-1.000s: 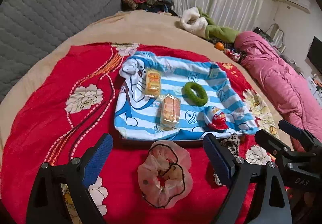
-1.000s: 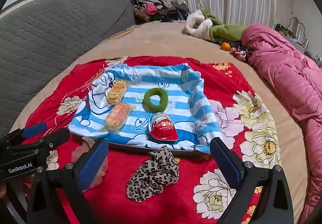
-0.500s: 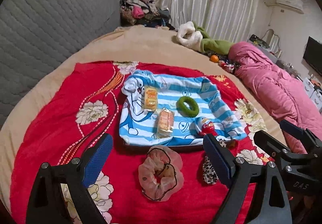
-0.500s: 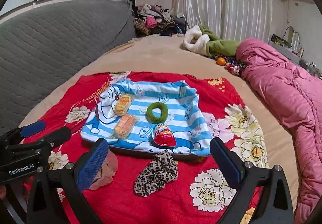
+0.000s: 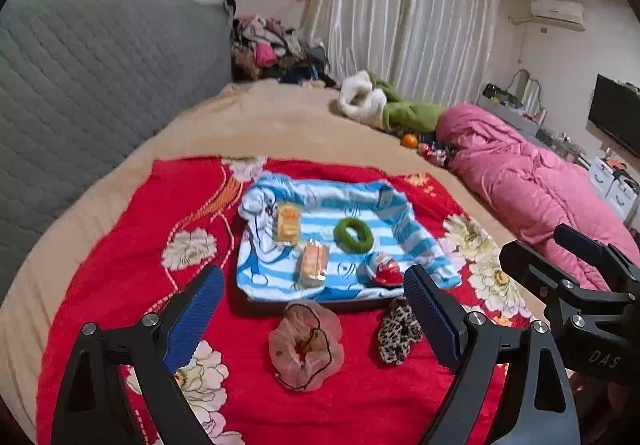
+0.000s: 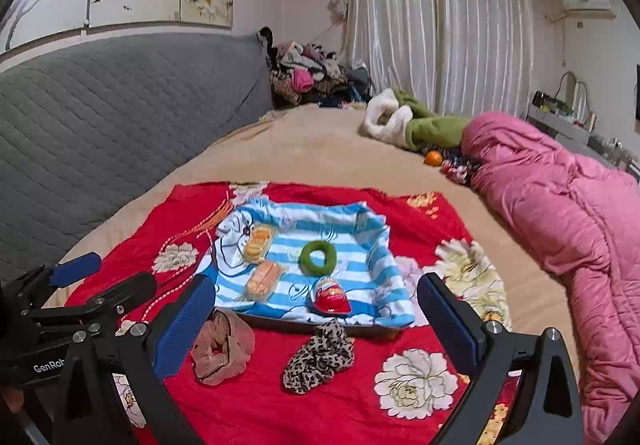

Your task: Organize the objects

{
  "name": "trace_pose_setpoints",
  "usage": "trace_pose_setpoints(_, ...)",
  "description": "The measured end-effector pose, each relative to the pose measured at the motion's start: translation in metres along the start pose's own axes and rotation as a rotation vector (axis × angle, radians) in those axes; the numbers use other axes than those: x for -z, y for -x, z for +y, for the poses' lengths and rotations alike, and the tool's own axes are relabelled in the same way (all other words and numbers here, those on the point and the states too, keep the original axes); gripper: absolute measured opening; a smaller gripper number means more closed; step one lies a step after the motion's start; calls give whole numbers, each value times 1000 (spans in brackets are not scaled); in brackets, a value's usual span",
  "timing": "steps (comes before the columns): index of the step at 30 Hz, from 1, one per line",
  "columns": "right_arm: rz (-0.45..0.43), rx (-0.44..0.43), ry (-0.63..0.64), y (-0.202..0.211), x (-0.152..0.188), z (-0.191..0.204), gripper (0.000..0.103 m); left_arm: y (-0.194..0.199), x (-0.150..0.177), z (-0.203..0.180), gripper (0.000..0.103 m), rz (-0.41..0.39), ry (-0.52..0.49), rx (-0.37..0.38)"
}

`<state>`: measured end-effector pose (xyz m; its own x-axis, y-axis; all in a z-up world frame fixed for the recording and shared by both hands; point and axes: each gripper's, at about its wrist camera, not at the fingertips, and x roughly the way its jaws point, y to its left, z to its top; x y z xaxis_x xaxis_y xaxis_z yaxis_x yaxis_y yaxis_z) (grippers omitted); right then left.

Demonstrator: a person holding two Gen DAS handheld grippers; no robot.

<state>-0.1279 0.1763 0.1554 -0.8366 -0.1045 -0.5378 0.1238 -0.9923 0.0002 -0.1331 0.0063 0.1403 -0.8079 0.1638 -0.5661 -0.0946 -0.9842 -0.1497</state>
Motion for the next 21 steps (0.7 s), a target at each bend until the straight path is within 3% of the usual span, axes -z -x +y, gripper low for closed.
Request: trace_pose_setpoints(21,-122,15,33,80,-9,17,102,77,-2,-9,92,-97,-29,18)
